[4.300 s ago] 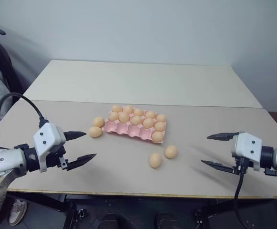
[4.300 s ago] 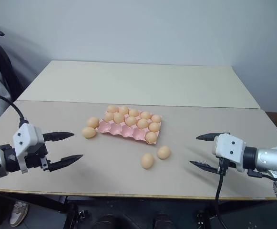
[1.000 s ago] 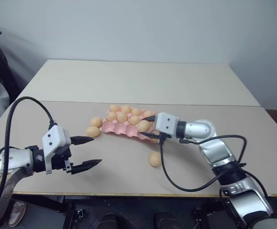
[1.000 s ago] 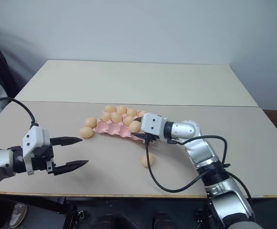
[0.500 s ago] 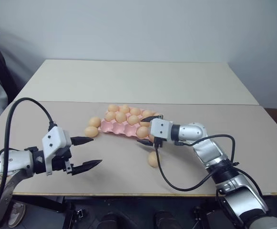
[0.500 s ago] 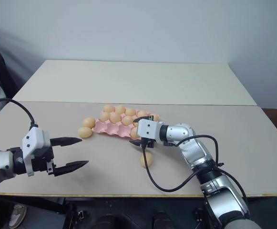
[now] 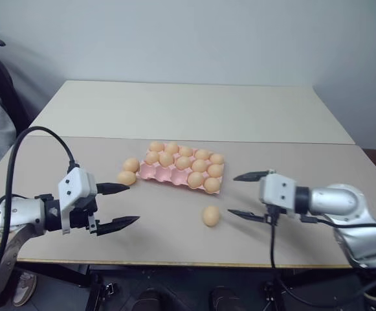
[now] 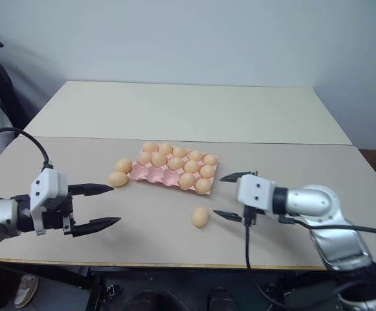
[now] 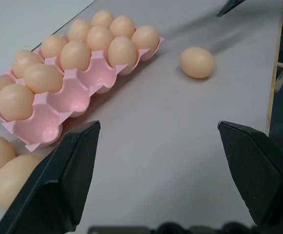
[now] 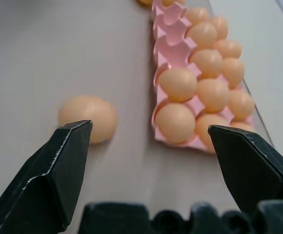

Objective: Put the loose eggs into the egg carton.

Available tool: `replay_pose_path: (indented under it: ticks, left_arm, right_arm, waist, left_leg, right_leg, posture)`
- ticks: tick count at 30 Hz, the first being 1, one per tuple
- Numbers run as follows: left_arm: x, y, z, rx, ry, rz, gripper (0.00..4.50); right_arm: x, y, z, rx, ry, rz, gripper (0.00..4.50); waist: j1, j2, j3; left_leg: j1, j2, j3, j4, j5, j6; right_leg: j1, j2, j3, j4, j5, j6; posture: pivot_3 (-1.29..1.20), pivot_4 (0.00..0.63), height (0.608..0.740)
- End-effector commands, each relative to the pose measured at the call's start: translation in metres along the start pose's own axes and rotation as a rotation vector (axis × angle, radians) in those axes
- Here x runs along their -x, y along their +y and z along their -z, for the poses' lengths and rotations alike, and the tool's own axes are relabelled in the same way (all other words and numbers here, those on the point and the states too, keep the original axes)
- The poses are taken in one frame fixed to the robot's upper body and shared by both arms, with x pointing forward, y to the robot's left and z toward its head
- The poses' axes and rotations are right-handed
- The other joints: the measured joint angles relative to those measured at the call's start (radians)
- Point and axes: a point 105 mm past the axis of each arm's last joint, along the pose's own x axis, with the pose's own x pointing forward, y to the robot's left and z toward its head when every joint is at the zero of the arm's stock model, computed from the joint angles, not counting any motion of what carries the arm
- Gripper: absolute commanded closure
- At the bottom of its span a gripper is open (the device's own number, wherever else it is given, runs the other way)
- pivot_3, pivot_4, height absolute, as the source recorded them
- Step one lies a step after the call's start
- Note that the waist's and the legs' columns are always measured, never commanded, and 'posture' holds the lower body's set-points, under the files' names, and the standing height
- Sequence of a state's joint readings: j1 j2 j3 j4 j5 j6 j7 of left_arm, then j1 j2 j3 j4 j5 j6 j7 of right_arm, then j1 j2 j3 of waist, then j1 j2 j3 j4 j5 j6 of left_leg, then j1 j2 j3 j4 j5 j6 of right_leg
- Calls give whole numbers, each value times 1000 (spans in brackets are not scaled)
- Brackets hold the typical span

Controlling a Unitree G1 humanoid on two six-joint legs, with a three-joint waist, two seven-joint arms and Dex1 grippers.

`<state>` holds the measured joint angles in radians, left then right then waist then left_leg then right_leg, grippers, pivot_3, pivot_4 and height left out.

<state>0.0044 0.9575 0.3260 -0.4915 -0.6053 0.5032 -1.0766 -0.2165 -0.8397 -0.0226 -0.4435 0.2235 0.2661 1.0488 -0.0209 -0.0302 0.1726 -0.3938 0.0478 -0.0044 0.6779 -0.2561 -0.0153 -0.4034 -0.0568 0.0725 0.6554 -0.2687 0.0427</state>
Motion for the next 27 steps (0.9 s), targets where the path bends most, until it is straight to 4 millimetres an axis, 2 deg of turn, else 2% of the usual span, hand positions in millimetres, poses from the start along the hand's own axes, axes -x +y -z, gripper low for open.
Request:
replay_pose_path:
  ticks: [1, 8, 18, 22, 27]
  left_arm:
    - [8, 0, -6, -30, -2, 20, 292]
    - [20, 1, -5, -37, 26, 34, 292]
    - [21, 0, -7, -43, 24, 27, 292]
    - [21, 0, -8, -45, 22, 20, 292]
    - [22, -2, -9, -41, 20, 17, 292]
  right_arm:
    - [20, 5, -10, -78, 10, -2, 47]
    - [40, 21, -7, -147, 78, -3, 47]
    - [43, 23, -5, -133, 87, 0, 47]
    - [36, 22, -7, -135, 65, 2, 47]
    - [10, 25, -10, -115, 27, -19, 47]
  waist:
    - [0, 0, 0]
    - [5, 0, 0]
    - [5, 0, 0]
    - [6, 0, 0]
    - [0, 0, 0]
  left_leg:
    - [0, 0, 0, 0, 0, 0]
    - [0, 0, 0, 0, 0, 0]
    - [0, 0, 1, 0, 0, 0]
    - [-1, 0, 1, 0, 0, 0]
    - [0, 0, 1, 0, 0, 0]
  right_leg:
    - [0, 0, 0, 0, 0, 0]
    - [0, 0, 0, 0, -1, 0]
    - [0, 0, 0, 0, -1, 0]
    - [0, 0, 0, -1, -1, 0]
    - [0, 0, 0, 0, -1, 0]
  posture:
    - [0, 150, 740]
    - [0, 150, 740]
    - [0, 150, 740]
    - [0, 150, 740]
    - [0, 150, 740]
